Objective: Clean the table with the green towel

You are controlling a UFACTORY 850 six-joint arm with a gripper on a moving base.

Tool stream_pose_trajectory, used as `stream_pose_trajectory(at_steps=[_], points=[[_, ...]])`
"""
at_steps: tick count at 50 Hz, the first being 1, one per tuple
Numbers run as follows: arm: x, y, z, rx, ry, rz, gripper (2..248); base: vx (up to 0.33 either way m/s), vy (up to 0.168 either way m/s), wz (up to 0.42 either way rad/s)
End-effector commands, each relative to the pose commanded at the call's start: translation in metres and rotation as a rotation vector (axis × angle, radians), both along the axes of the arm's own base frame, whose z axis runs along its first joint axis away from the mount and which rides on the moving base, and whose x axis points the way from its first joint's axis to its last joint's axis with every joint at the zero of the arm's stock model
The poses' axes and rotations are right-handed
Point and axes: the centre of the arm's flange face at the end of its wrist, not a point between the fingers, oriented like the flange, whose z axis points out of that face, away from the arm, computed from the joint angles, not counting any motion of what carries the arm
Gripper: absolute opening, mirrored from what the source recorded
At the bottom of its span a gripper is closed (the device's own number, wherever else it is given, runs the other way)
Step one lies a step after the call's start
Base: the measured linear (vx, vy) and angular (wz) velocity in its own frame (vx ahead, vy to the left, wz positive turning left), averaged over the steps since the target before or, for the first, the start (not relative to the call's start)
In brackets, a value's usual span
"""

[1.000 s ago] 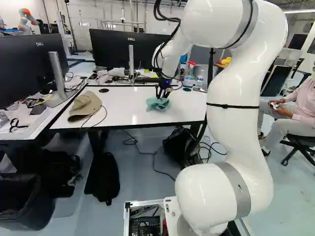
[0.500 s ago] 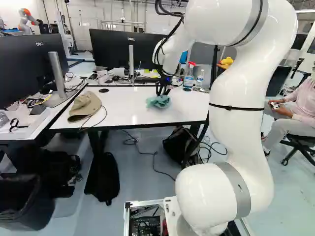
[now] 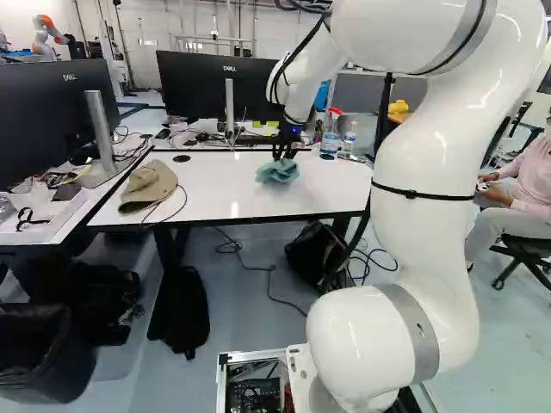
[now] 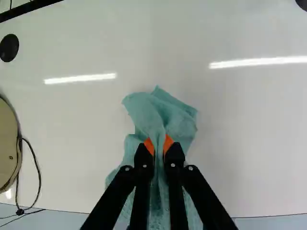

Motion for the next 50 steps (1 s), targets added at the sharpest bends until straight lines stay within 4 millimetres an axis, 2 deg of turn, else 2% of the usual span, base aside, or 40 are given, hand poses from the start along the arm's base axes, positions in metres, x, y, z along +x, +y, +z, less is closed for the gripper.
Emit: stream_pose_trajectory(at_steps=[22, 50], points=[[-0.007, 0.041, 0.0, 0.0, 0.001, 0.071, 41, 0.0, 0.0, 0.0], [-0.038, 0.088, 0.001, -0.002, 0.012, 0.164, 41, 0.0, 0.0, 0.0]])
